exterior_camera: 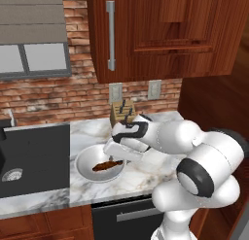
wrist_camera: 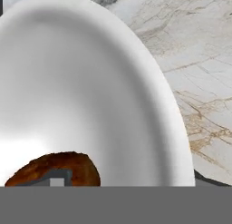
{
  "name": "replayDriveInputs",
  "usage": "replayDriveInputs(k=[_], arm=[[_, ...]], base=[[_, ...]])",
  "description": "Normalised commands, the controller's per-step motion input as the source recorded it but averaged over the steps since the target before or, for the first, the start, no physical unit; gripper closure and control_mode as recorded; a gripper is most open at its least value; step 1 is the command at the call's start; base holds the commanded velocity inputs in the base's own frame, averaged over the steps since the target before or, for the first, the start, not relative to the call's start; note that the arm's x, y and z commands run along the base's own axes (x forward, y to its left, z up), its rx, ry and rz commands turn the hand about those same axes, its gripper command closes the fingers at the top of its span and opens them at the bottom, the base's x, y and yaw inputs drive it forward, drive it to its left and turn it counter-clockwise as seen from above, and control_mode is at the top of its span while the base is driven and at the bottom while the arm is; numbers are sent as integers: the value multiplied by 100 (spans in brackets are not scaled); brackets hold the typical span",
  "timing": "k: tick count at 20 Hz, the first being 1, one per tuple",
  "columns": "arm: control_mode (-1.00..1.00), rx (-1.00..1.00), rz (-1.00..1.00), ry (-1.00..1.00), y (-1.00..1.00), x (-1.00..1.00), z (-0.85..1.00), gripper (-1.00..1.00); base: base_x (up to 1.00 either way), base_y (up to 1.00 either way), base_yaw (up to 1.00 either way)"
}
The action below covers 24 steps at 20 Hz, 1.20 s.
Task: Remove the orange from the bowl and place it on the small plate. Then place the bowl with only the chicken drumstick in the microwave, close the door, and press the start button to microwave the chicken drumstick.
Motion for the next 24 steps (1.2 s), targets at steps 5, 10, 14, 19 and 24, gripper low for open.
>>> replayDriveInputs(k=[5, 10, 14, 19, 24], arm=[[-100, 0, 0, -5, 0, -3, -1, 100], [-100, 0, -2, -9, 0, -10, 0, 100], [-100, 2, -4, -8, 0, -23, 20, 100], [-100, 9, -3, -1, 7, -47, 38, 100], [-100, 14, -5, 0, 4, -43, 55, 100]], base=[[0, 0, 0], [0, 0, 0], [0, 0, 0], [0, 0, 0], [0, 0, 0]])
